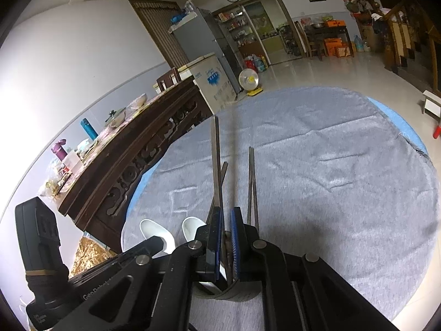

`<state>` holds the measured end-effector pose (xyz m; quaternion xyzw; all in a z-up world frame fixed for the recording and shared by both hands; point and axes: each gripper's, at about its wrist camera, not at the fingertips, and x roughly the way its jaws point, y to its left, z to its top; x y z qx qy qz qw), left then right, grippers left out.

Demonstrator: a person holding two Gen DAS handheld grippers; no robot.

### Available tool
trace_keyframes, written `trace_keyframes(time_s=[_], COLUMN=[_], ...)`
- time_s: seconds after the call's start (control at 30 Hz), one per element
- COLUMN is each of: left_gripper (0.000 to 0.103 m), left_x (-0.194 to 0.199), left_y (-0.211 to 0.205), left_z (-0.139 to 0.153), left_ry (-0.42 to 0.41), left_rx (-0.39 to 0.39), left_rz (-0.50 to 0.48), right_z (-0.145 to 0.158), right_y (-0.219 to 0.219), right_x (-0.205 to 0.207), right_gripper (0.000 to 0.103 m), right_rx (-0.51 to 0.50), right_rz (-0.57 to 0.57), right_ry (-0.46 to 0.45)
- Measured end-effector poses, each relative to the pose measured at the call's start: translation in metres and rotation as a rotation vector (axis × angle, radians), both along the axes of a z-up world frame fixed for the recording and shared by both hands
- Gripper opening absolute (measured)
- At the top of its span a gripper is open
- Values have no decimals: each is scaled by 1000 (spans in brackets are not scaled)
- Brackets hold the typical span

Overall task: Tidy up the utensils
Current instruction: 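Lower the spoon into the black holder with the left tool while the right tool drops its chopstick in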

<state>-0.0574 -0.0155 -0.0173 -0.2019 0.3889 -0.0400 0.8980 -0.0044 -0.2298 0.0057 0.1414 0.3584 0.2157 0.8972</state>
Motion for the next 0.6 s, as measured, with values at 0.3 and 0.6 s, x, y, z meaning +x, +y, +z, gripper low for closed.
trace_keyframes(time_s=[0.3,0.6], left_gripper=[33,57], left_x=[-17,-16], left_y=[13,58], left_z=[19,50], left_ry=[-22,-101], left_rx=[-36,-75], left_rz=[28,128], right_z=[6,25], right_y=[-6,-47], right_x=[-6,-11], right_gripper=[22,25], right_rx=[9,88], right_rz=[0,-56], right_ry=[0,-30])
